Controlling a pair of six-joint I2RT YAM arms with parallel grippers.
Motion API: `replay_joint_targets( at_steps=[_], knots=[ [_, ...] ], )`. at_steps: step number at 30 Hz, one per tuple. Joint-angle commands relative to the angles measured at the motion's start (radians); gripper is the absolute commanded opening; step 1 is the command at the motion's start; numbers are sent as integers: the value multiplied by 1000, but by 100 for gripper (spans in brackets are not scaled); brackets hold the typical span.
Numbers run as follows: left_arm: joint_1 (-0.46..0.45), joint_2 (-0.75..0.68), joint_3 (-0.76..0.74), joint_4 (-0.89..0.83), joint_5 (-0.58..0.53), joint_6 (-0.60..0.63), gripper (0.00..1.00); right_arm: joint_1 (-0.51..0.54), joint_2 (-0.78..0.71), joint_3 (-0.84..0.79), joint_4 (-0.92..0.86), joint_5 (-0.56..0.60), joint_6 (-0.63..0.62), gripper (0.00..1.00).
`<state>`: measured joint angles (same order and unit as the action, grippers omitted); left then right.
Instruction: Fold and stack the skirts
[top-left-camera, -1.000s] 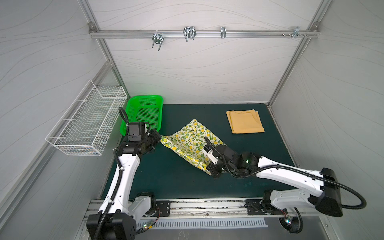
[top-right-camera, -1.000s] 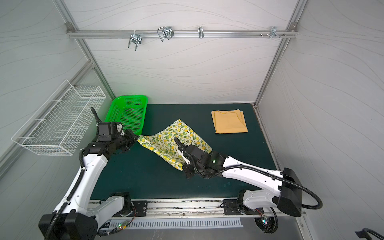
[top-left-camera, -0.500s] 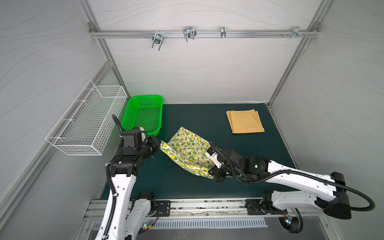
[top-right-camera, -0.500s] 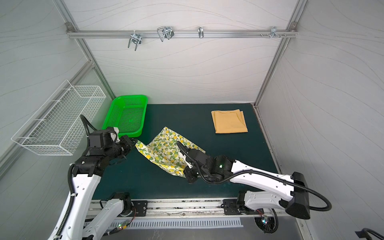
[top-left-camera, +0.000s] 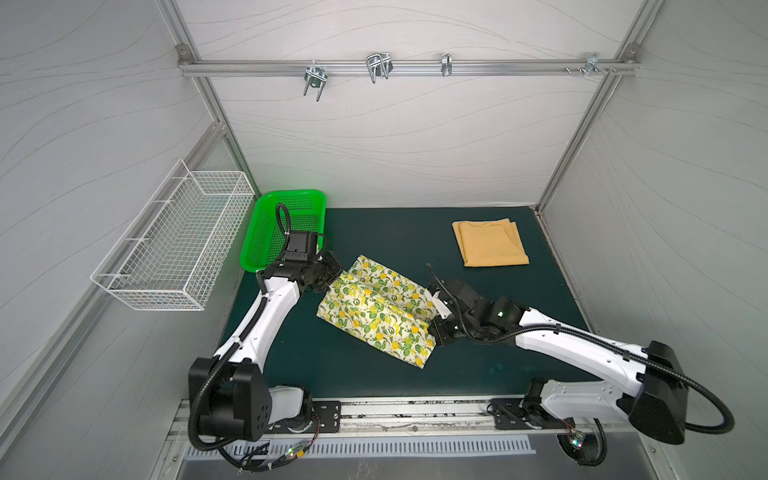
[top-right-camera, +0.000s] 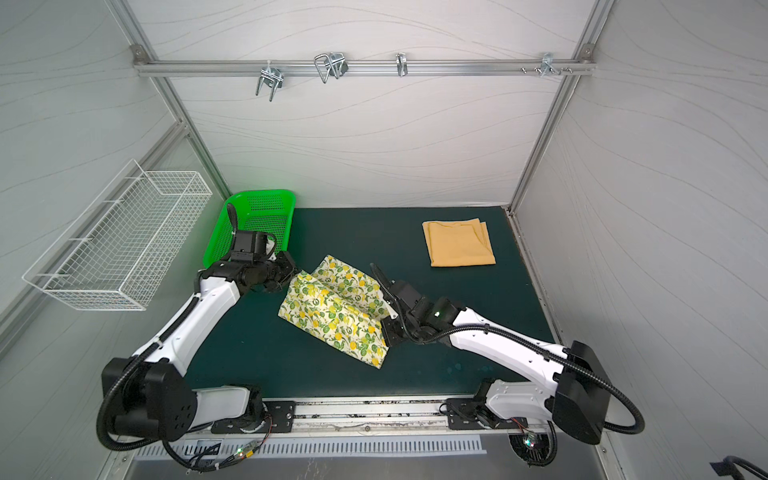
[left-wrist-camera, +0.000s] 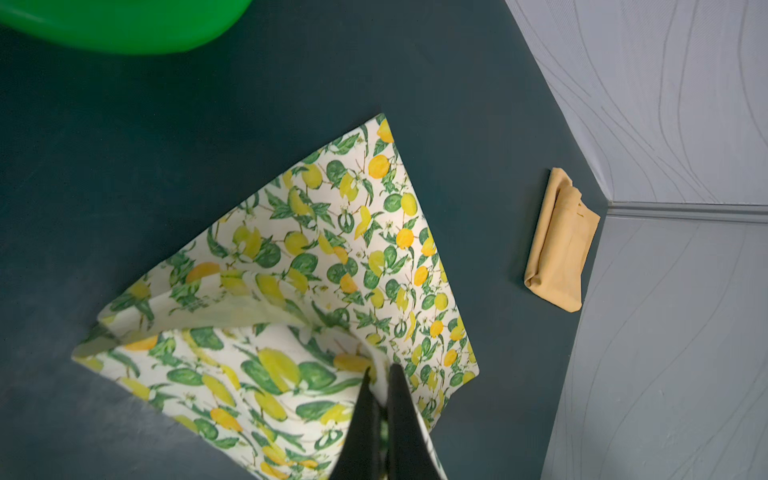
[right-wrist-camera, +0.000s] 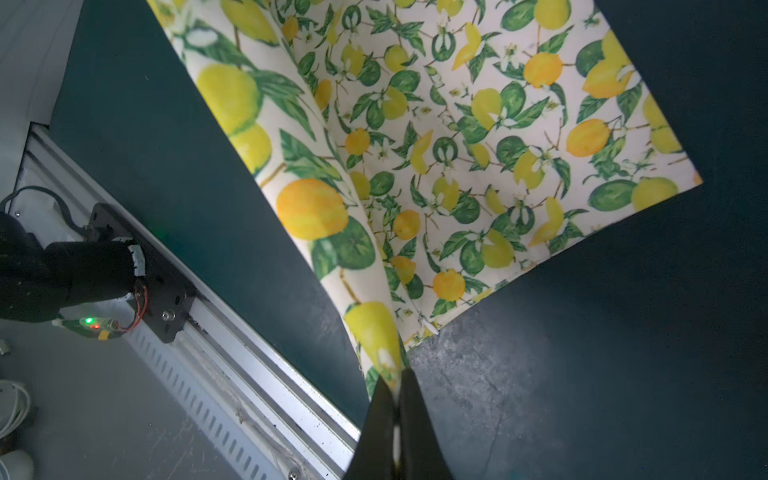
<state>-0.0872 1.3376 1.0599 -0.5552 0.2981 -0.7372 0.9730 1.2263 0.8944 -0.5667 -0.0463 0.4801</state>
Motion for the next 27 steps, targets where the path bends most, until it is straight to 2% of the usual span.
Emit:
replay_joint_targets(
  at_steps=[1, 13, 21, 27],
  knots=[
    [-13, 74, 81, 88, -14, 0, 0, -48, 37, 13, 22, -51, -43, 5],
    [-75, 355, 257, 124, -50, -19, 0, -273, 165, 47, 58, -197, -138, 5],
    [-85, 519, 374, 115, -71, -24, 0, -375, 291, 75, 100, -252, -184, 5],
    [-86, 611, 426, 103, -82, -19, 0, -408, 372, 99, 125, -276, -202, 5]
  ],
)
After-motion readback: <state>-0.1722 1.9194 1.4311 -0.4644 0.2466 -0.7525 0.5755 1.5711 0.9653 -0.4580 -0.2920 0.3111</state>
